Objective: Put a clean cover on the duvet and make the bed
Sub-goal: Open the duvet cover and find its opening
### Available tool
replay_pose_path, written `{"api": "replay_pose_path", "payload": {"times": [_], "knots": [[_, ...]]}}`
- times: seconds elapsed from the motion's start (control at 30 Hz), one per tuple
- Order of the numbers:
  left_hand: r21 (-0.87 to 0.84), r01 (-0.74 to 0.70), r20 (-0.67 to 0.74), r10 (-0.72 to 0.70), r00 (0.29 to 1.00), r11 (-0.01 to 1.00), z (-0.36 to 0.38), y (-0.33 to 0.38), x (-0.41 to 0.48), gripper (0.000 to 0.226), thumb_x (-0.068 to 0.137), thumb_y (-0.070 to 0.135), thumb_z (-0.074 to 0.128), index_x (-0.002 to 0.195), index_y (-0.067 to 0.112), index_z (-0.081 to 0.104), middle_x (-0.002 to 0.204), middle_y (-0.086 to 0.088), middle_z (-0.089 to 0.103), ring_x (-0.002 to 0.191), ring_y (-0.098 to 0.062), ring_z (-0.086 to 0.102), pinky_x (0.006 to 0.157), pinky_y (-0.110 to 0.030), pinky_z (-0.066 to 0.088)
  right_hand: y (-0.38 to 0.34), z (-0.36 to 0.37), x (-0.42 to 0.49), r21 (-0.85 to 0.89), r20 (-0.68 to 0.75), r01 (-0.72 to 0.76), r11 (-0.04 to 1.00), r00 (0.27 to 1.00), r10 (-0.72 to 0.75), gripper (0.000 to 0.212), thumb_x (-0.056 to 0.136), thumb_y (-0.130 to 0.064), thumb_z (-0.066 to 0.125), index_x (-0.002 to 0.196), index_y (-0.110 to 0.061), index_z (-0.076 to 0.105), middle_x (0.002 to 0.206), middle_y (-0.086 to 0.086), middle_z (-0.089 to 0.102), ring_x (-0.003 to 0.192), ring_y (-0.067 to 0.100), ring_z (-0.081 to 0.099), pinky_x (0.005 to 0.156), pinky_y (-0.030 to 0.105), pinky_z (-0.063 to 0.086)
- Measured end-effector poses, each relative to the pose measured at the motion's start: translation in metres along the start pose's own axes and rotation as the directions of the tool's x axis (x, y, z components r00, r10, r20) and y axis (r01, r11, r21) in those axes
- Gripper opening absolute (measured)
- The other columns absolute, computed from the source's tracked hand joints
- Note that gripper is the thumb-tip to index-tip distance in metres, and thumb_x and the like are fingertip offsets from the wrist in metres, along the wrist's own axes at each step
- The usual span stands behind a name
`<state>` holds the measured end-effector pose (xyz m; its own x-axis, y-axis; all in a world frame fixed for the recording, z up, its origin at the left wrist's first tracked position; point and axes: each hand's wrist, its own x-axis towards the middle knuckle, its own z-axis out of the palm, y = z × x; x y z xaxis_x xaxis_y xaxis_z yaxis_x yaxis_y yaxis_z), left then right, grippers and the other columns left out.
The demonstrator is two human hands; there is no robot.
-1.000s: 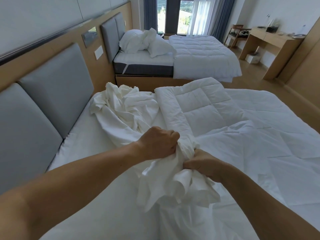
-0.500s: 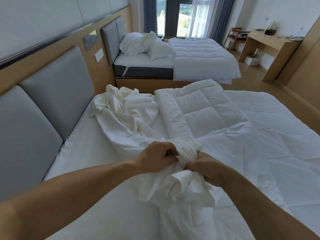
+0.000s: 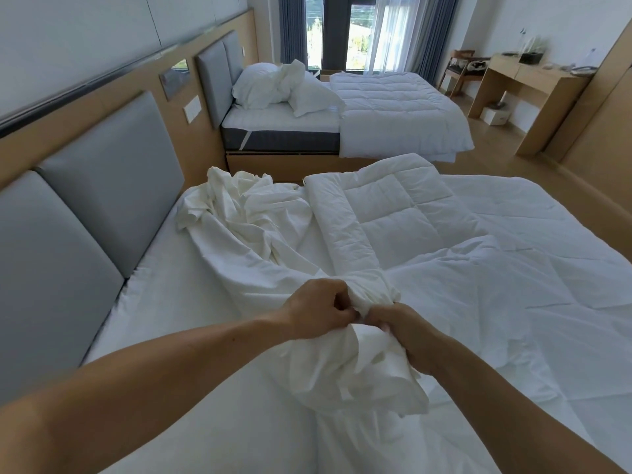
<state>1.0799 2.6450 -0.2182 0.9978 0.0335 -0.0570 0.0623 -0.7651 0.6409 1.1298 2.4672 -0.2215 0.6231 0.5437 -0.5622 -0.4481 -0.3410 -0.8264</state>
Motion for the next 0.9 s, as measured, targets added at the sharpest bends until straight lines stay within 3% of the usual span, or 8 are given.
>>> {"api": "replay_pose_path", "payload": {"times": [0.07, 0.17, 0.3, 0.43, 0.67, 0.9], "knots": [[-0.136, 0.115, 0.063, -0.107, 0.992, 0.984, -0.004, 0.001, 0.003, 0.026, 0.079, 0.020, 0.077, 0.062, 0.022, 0.057, 0.057, 0.013, 0.056, 0.054, 0.000, 0.051, 0.054, -0.013, 0.041, -0.002, 0.001, -0.003, -0.036, 0.041, 0.023, 0.999, 0.999, -0.022, 0.051, 0.063, -0.019, 0.084, 0.111, -0.008, 0.073, 0.102, 0.014, 0.075, 0.096, 0.033, 0.072, 0.088, 0.045, 0.058], [-0.258, 0.195, 0.164, -0.156, 0.974, 0.946, -0.008, 0.001, 0.002, 0.023, 0.078, 0.019, 0.082, 0.064, 0.018, 0.064, 0.054, 0.010, 0.057, 0.049, -0.003, 0.050, 0.053, -0.015, 0.042, -0.003, 0.002, -0.004, -0.149, -0.031, 0.028, 0.988, 0.999, -0.033, 0.038, 0.067, -0.002, 0.081, 0.104, -0.007, 0.075, 0.097, 0.014, 0.076, 0.092, 0.033, 0.073, 0.087, 0.049, 0.059], [-0.122, 0.083, 0.109, -0.070, 0.992, 0.989, -0.009, -0.002, 0.005, 0.014, 0.081, 0.029, 0.081, 0.084, 0.018, 0.074, 0.078, 0.010, 0.070, 0.074, -0.004, 0.064, 0.072, -0.018, 0.051, -0.002, 0.002, -0.005, -0.177, -0.103, 0.009, 0.984, 0.994, -0.027, 0.032, 0.071, 0.005, 0.072, 0.102, 0.000, 0.072, 0.095, 0.021, 0.074, 0.086, 0.034, 0.073, 0.077, 0.044, 0.062], [-0.035, 0.012, 0.069, -0.009, 0.998, 0.999, -0.005, -0.007, 0.004, 0.023, 0.083, 0.035, 0.078, 0.097, 0.018, 0.075, 0.091, 0.007, 0.073, 0.086, -0.009, 0.068, 0.085, -0.029, 0.055, -0.002, 0.002, -0.007, -0.203, -0.112, -0.002, 0.979, 0.993, -0.021, 0.040, 0.063, -0.007, 0.071, 0.103, -0.003, 0.070, 0.098, 0.019, 0.074, 0.088, 0.032, 0.072, 0.078, 0.042, 0.062], [-0.042, -0.037, 0.081, 0.040, 0.996, 0.998, 0.002, -0.010, 0.004, 0.023, 0.085, 0.033, 0.076, 0.099, 0.015, 0.074, 0.095, 0.003, 0.073, 0.090, -0.014, 0.068, 0.087, -0.036, 0.055, 0.004, 0.003, -0.007, -0.151, -0.198, 0.033, 0.988, 0.978, -0.063, 0.027, 0.077, 0.010, 0.061, 0.098, -0.005, 0.068, 0.097, 0.018, 0.072, 0.088, 0.033, 0.071, 0.078, 0.043, 0.061], [0.210, -0.211, 0.021, 0.211, 0.977, 0.955, -0.004, -0.010, 0.000, 0.021, 0.090, 0.038, 0.067, 0.096, 0.017, 0.070, 0.094, 0.004, 0.073, 0.085, -0.015, 0.065, 0.073, -0.023, 0.045, 0.002, 0.002, -0.005, -0.115, -0.138, 0.093, 0.989, 0.984, -0.109, 0.034, 0.076, 0.013, 0.060, 0.103, -0.005, 0.069, 0.098, 0.020, 0.073, 0.088, 0.034, 0.072, 0.075, 0.042, 0.060]]}}
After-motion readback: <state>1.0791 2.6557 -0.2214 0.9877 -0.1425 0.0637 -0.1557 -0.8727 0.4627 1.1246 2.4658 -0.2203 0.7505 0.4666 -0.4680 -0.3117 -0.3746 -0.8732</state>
